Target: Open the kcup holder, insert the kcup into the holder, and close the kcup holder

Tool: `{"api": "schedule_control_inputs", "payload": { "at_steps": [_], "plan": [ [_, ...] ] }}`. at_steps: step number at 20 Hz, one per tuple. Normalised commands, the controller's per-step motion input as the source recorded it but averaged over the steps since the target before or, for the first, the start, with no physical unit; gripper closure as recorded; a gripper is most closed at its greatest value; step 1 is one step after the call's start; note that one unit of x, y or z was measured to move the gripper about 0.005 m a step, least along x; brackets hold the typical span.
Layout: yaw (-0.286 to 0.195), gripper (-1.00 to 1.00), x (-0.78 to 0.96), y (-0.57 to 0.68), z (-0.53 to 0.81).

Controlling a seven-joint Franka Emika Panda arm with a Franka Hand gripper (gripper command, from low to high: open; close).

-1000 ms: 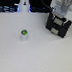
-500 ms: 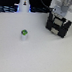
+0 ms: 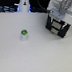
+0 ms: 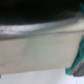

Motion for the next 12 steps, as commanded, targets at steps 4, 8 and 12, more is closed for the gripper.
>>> {"api": "schedule_control_inputs", "payload": {
  "at_steps": [4, 8, 12],
  "plan": [
    [-0.061, 1.00, 0.94, -0.33, 0.25],
    [-0.065, 1.00, 0.94, -0.34, 0.21],
    [-0.068, 1.00, 0.93, -0.33, 0.21]
  ]
}}
